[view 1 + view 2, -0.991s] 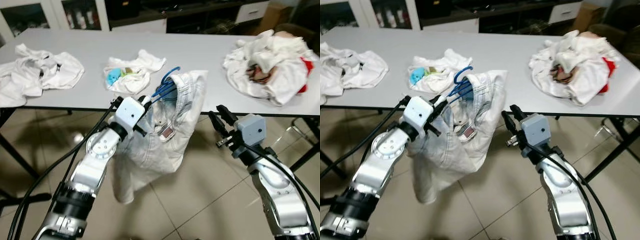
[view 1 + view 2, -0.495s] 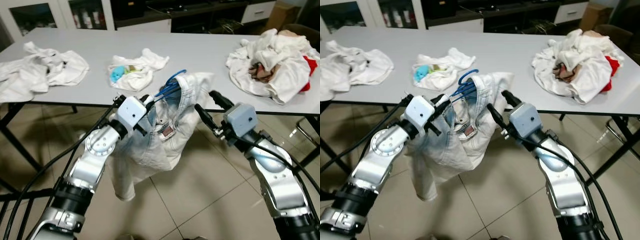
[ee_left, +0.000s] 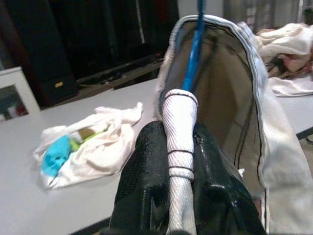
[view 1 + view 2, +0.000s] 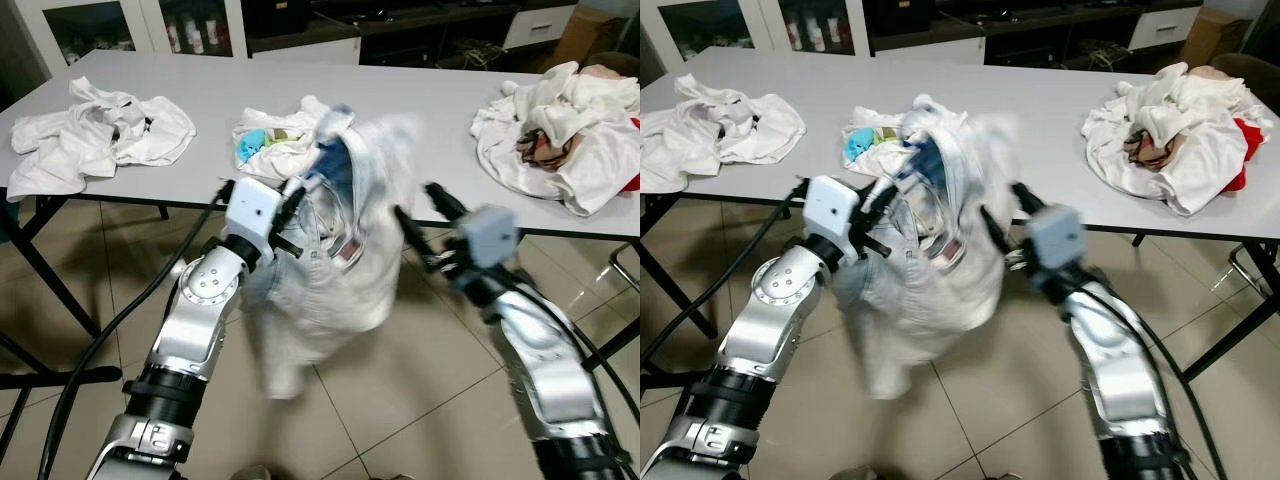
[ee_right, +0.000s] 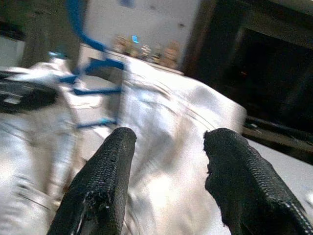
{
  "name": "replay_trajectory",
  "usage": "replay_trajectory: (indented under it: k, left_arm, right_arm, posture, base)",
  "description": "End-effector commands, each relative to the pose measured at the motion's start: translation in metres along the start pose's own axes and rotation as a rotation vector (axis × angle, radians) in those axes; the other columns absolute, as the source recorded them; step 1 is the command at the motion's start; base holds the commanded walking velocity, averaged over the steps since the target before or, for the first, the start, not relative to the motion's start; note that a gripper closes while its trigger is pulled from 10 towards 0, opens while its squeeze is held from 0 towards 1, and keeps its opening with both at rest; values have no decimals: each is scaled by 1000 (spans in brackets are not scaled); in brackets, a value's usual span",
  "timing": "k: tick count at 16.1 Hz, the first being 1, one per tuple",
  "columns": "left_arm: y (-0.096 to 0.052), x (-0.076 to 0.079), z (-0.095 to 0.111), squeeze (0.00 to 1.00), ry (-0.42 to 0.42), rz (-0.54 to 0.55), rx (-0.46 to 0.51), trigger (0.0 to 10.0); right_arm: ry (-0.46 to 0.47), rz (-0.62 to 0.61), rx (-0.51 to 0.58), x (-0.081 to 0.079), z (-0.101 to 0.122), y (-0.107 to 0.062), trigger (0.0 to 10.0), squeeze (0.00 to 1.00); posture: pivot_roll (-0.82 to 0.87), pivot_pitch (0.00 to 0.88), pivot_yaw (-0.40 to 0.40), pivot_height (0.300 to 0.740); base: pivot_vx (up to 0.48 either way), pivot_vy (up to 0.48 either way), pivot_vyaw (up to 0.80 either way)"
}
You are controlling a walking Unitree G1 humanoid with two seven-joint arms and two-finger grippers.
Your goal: Hang hanger
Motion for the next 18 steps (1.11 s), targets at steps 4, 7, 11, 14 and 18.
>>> replay_trajectory:
  k: [4,7,11,14,18]
  left_arm:
    - [-4,-7,10,0,-21,46,39,10000]
    - [-3,0,9,0,-69,40,34,10000]
    - [-2,1,12,0,-79,57,42,10000]
    - [-1,-2,14,0,-67,73,45,10000]
    - [15,-21,65,0,0,69,206,10000]
  right_arm:
    - [-16,-2,-26,16,1,-10,10000,0]
    - [-24,17,-24,17,4,-8,10000,0]
    - [-23,65,4,3,9,1,10000,0]
    - [-26,91,27,-3,13,4,10000,0]
    - [12,75,52,-3,17,7,10000,0]
  posture:
    - [34,0,4,723]
    - [36,0,0,723]
    - [41,0,-2,723]
    - [41,0,-1,723]
    - [45,0,-5,723]
  base:
    - [0,0,0]
    - [0,0,0]
    - [0,0,0]
    - [0,0,0]
    - [0,0,173]
Point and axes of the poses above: a point about 5 cm out from each wrist's last joint towards the gripper, its own y axis pointing out of the wrist towards the gripper, its own z axis along the axis of the wrist's last joint, x = y × z, the point moved 5 cm from there along y, pointing out of the wrist towards the gripper, and after that the axes turned 4 degrees about y, right-handed, at the moved point
